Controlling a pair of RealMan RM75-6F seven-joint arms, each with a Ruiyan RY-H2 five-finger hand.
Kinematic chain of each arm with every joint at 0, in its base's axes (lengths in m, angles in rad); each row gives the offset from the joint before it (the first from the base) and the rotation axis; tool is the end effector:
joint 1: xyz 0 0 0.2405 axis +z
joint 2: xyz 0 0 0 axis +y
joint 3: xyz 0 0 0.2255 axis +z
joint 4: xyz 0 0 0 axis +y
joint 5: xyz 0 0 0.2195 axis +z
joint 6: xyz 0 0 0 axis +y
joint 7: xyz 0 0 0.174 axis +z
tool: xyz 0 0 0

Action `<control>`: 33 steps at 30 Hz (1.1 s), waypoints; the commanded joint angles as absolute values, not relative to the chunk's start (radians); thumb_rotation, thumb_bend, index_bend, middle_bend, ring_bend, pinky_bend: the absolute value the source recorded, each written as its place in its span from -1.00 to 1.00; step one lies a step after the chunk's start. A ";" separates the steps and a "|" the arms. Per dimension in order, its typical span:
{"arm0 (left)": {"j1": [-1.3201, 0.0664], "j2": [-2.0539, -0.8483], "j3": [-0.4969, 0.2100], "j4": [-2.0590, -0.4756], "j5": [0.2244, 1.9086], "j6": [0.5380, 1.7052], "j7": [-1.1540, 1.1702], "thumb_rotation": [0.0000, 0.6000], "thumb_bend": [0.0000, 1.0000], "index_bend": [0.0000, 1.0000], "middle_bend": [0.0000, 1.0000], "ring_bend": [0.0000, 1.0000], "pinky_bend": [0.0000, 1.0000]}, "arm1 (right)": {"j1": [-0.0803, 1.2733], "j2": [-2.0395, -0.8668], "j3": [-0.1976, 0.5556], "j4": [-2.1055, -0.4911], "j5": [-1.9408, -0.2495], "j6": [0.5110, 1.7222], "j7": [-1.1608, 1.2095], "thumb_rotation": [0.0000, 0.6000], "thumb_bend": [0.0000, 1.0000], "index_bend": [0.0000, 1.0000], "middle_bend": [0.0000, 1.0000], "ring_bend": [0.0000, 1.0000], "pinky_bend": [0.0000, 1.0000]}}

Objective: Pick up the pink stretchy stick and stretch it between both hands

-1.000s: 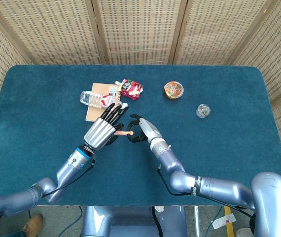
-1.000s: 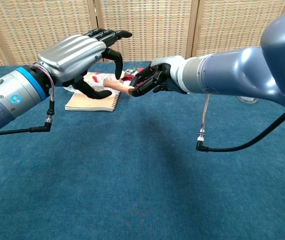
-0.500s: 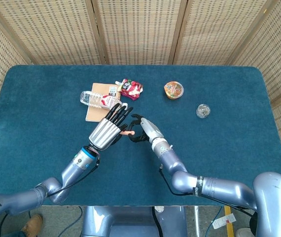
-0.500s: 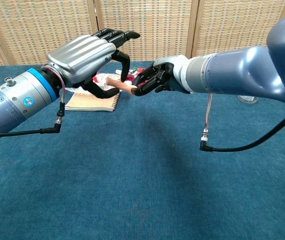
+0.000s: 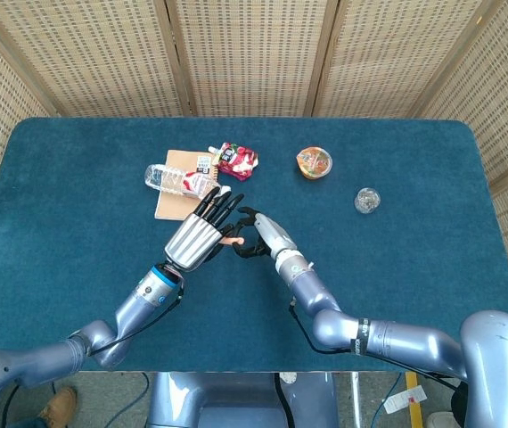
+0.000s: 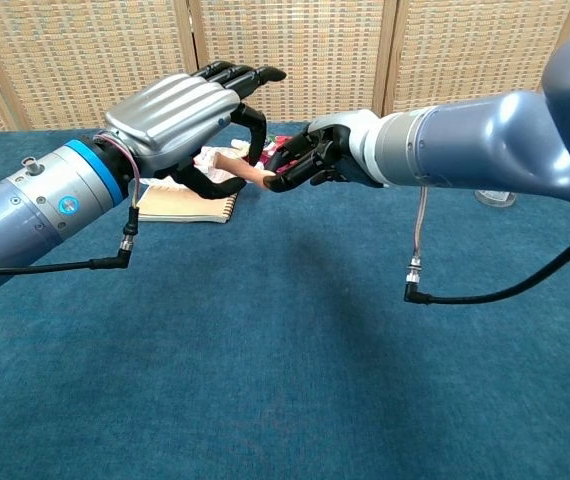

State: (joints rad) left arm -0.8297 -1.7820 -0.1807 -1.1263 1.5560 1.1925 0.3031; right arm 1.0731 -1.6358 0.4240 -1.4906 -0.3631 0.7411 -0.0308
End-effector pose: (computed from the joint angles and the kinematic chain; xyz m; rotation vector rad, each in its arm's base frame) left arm -0.0482 0.3562 -0.0498 -1.9085 -0.3356 -1.2208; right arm -0.0082 -0.3861 -0.0733 1.4632 -1.9727 1.1406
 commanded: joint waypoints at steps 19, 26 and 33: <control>-0.828 -1.773 -0.181 -1.142 1.533 1.194 0.255 1.00 0.05 0.57 -1.00 -1.00 -1.00 | 1.056 -1.609 0.410 -1.498 -0.376 0.747 -0.012 1.00 0.22 0.31 -0.65 -1.00 -1.00; -0.795 -1.706 -0.181 -1.185 1.532 1.236 0.215 1.00 0.05 0.59 -1.00 -1.00 -1.00 | 1.021 -1.573 0.403 -1.494 -0.378 0.761 0.003 1.00 0.22 0.36 -0.63 -1.00 -1.00; -0.746 -1.601 -0.189 -1.244 1.526 1.290 0.179 1.00 0.06 0.59 -1.00 -1.00 -1.00 | 0.973 -1.521 0.391 -1.519 -0.392 0.774 0.019 1.00 0.22 0.38 -0.63 -1.00 -1.00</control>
State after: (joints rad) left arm -0.7625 -1.6267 -0.1857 -1.2257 1.5282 1.2721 0.1923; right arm 0.9802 -1.5285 0.3939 -1.5131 -0.3879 0.7708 0.0157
